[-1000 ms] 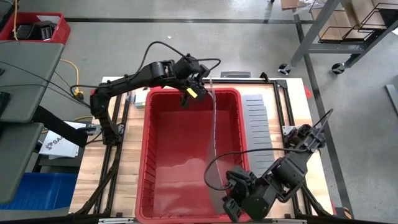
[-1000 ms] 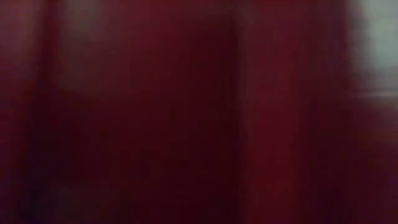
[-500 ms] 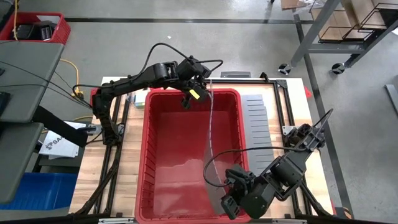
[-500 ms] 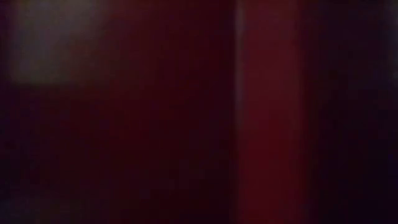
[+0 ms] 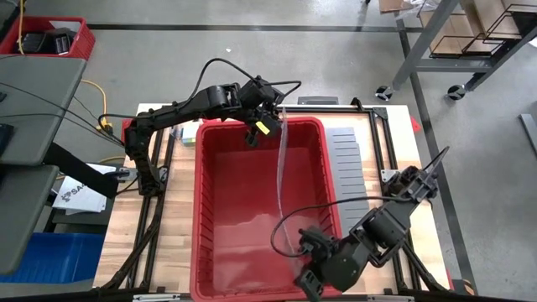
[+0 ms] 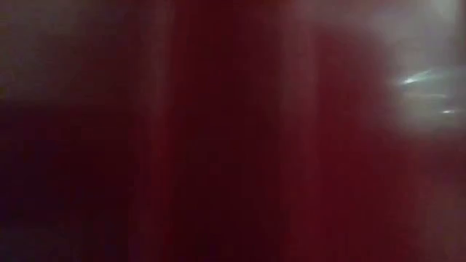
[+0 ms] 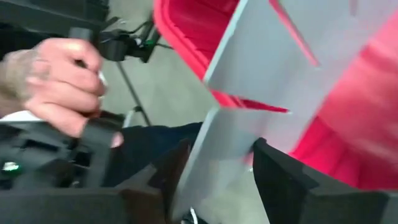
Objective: Sort blocks
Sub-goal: Assemble the bin divider into the red bin
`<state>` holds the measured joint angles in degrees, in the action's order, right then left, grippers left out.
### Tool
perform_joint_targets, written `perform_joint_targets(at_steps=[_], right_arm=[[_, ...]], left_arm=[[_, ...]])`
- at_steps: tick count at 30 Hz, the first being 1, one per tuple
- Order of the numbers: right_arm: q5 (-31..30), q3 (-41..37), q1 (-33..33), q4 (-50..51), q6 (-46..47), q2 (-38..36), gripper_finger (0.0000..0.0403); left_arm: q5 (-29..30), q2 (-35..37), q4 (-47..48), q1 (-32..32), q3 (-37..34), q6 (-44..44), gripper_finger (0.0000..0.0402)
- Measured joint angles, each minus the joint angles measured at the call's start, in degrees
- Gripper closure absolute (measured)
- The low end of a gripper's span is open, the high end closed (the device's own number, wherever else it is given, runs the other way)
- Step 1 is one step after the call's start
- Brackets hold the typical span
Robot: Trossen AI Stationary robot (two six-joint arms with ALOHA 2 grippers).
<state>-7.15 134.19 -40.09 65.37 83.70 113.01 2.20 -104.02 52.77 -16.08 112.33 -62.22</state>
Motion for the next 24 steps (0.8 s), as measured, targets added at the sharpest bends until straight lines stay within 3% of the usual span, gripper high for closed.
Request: perform_joint_targets(at_steps=[7, 16, 24], right_arm=[[-1.97, -0.02, 0.29, -1.50, -0.41, 0.01, 0.0244], [-2.30, -0.02, -0.18, 0.73, 1.38, 0.05, 0.0276], [-1.11, -0.09, -0.05, 3.56, 1.25, 0.20, 0.0391]], left_arm=[[-0.13, 0.00, 0.02, 0.02, 0.00, -0.51, 0.0361], [0.24, 0.02, 0.04, 0.98, 0.00, -2.12, 0.0388], [0.19, 0.02, -0.21, 1.11, 0.04, -1.78, 0.0401]])
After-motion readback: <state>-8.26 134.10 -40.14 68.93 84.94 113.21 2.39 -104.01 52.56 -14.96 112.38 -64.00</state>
